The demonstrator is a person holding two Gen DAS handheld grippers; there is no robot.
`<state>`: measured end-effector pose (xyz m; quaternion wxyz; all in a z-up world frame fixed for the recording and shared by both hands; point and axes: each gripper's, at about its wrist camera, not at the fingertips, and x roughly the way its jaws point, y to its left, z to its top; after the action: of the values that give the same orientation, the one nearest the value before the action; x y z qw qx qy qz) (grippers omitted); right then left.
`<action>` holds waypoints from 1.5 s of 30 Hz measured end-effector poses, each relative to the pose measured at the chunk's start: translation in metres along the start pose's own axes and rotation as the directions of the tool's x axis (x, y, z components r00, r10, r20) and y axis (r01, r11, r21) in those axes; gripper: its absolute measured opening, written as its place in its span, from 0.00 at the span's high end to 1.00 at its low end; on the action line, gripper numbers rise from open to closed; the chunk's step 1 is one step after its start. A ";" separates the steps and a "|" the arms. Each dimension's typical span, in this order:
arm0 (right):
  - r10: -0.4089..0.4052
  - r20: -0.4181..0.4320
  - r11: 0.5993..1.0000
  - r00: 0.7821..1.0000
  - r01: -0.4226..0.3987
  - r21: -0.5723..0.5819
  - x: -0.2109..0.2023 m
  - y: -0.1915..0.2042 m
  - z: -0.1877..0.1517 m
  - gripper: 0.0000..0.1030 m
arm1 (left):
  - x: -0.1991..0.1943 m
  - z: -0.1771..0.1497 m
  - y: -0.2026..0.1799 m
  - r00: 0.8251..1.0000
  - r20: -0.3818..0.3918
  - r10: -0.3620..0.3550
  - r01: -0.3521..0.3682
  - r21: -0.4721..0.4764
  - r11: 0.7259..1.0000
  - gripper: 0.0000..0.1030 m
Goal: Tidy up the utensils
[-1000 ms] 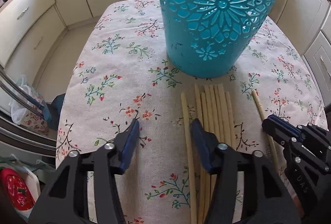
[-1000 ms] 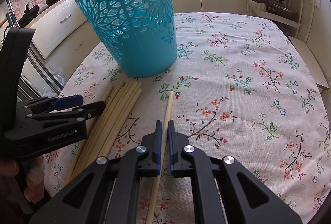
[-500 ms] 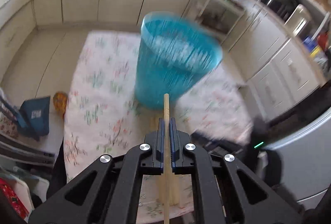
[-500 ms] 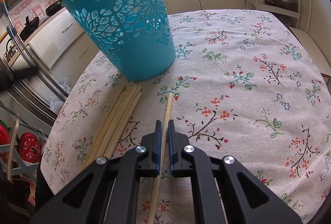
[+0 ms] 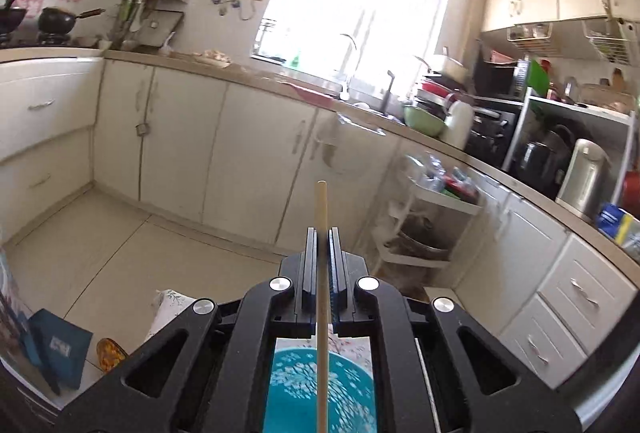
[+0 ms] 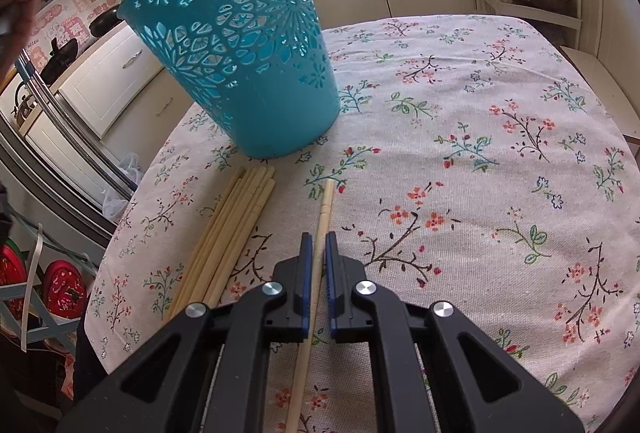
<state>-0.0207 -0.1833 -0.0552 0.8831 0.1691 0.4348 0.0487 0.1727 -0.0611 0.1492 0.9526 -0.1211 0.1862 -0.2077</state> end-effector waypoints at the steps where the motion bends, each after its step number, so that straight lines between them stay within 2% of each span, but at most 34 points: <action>1: 0.002 0.000 1.000 1.000 -0.002 -0.001 0.000 0.000 0.000 0.92 | 0.009 -0.006 0.001 1.000 0.001 0.019 -0.019 -0.005 1.000 0.95; 6: 0.006 0.001 1.000 1.000 -0.006 -0.009 0.000 0.001 -0.001 0.89 | 0.042 -0.040 0.007 0.996 -0.037 0.077 -0.077 -0.007 0.997 0.95; 11: 0.007 0.001 1.000 1.000 -0.007 -0.011 0.000 0.002 -0.001 0.88 | 0.034 -0.058 0.018 0.990 -0.091 0.109 -0.107 0.025 0.994 0.94; 13: 0.005 0.001 1.000 1.000 -0.005 -0.016 0.000 0.003 -0.001 0.87 | 0.029 -0.064 0.024 0.986 -0.123 0.115 -0.112 0.031 0.993 0.86; 15: 0.001 0.002 1.000 1.000 -0.001 -0.020 -0.001 0.004 -0.001 0.86 | 0.014 -0.068 0.030 0.982 -0.130 0.140 -0.136 0.043 0.990 0.55; 17: -0.005 0.001 1.000 1.000 0.005 -0.025 -0.001 0.005 -0.001 0.86 | -0.003 -0.072 0.034 0.979 -0.111 0.170 -0.165 0.052 0.985 0.39; 21: -0.053 -0.001 0.997 0.999 0.052 -0.048 -0.002 0.010 -0.002 0.85 | -0.048 -0.082 0.046 0.977 -0.082 0.196 -0.189 0.088 0.978 0.20; 25: -0.159 -0.003 0.981 0.987 0.157 -0.113 0.000 0.024 -0.005 0.85 | -0.083 -0.102 0.063 0.967 -0.107 0.232 -0.219 0.115 0.969 0.16; 29: -0.253 0.012 0.943 0.967 0.249 -0.220 0.004 0.040 -0.009 0.88 | -0.097 -0.130 0.078 0.930 -0.198 0.308 -0.283 0.147 0.948 0.14; 30: -0.241 -0.002 0.946 0.970 0.235 -0.223 0.005 0.040 -0.008 0.93 | -0.099 -0.136 0.082 0.922 -0.217 0.322 -0.294 0.153 0.944 0.14; 32: -0.234 -0.033 0.954 0.972 0.223 -0.200 0.004 0.034 -0.004 0.94 | -0.102 -0.146 0.087 0.906 -0.263 0.331 -0.297 0.161 0.941 0.14; 34: -0.247 -0.044 0.954 0.968 0.235 -0.188 0.000 0.029 -0.001 0.94 | -0.106 -0.154 0.089 0.899 -0.286 0.331 -0.294 0.165 0.941 0.14; 36: -0.265 -0.074 0.949 0.961 0.247 -0.197 0.002 0.026 -0.003 0.92 | -0.108 -0.157 0.086 0.897 -0.298 0.326 -0.281 0.183 0.942 0.14; 40: -0.268 -0.045 0.940 0.962 0.250 -0.233 0.001 0.028 -0.009 0.94 | -0.111 -0.164 0.080 0.894 -0.320 0.313 -0.256 0.208 0.944 0.14; 42: -0.234 -0.054 0.957 0.971 0.220 -0.192 -0.001 0.024 -0.009 0.94 | -0.112 -0.166 0.079 0.891 -0.332 0.310 -0.252 0.208 0.945 0.14; 45: -0.140 -0.055 0.984 0.989 0.133 -0.117 -0.010 0.017 -0.011 0.94 | -0.115 -0.168 0.077 0.884 -0.350 0.309 -0.245 0.217 0.945 0.14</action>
<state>-0.0347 -0.1668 -0.0476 0.8783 0.0871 0.4697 0.0178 0.0347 0.0314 0.0095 0.9251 0.0295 0.3642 -0.1034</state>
